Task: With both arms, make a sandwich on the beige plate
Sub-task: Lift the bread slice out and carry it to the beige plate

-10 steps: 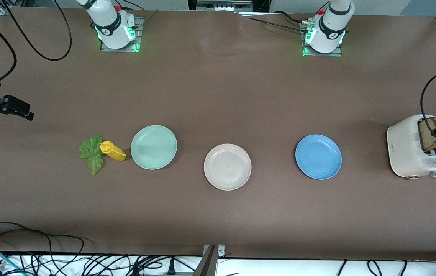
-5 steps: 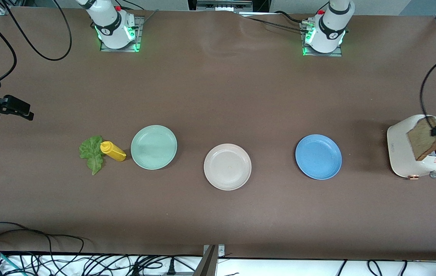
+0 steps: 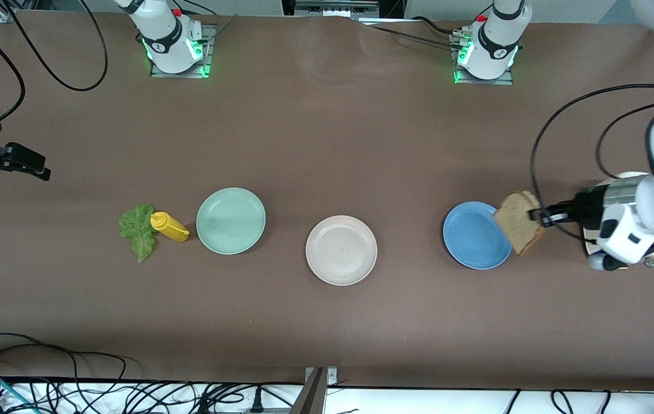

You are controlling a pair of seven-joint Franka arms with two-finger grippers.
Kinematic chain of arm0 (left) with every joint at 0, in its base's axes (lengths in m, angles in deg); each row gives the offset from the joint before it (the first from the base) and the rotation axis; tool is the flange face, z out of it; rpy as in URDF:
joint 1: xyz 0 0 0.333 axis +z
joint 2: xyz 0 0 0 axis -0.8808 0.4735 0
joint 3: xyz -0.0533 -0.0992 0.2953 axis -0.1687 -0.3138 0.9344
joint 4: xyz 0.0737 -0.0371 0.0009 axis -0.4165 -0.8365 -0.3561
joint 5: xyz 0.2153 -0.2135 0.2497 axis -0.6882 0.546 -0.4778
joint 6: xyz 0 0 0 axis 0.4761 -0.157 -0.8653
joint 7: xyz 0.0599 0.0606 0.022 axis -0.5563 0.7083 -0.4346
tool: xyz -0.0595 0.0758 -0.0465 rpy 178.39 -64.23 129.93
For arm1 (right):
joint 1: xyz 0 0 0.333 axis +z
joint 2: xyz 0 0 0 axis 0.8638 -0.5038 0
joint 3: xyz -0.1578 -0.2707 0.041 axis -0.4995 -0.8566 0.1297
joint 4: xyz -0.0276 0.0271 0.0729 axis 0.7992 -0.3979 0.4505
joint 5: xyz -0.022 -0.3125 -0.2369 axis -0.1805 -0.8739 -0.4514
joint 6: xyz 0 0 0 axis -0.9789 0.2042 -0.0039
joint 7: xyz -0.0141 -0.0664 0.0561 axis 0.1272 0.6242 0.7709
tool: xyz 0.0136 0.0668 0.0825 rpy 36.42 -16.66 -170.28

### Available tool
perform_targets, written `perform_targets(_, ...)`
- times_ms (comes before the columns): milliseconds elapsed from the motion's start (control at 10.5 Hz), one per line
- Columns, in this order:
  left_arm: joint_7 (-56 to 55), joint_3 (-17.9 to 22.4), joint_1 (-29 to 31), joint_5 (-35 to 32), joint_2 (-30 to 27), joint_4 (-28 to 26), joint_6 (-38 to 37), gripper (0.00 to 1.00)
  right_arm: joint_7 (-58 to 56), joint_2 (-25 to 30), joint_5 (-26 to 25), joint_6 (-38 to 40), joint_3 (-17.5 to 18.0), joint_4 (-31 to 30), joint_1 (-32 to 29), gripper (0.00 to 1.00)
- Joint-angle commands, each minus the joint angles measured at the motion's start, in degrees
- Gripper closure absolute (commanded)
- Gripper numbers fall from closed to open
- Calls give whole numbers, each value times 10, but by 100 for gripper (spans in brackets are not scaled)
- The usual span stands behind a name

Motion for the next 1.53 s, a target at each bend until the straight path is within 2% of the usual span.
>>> perform_targets(0, -56, 8, -41, 105, 35, 5, 71, 100, 8, -1, -3, 9, 2, 9, -1, 0)
perform_targets(286, -87, 8, -119, 178, 104, -4, 212, 100, 7, -1, -3, 9, 1, 8, -1, 0)
perform_targets(477, -82, 7, -145, 229, 136, -5, 270, 100, 7, -1, -3, 9, 1, 8, -1, 0)
perform_targets(668, -81, 7, -176, 246, 163, -5, 323, 100, 7, -2, -3, 9, 0, 8, -2, 0)
perform_targets(1050, -83, 6, -225, 263, 197, -4, 391, 100, 7, -2, -3, 9, 1, 8, -2, 0)
perform_targets(1336, -86, 7, -245, 274, 215, -4, 395, 100, 7, -3, -3, 9, 0, 8, -3, 0)
perform_targets(1432, -88, 7, -246, 274, 215, -4, 395, 96, 7, -3, -3, 9, 0, 8, -3, 0)
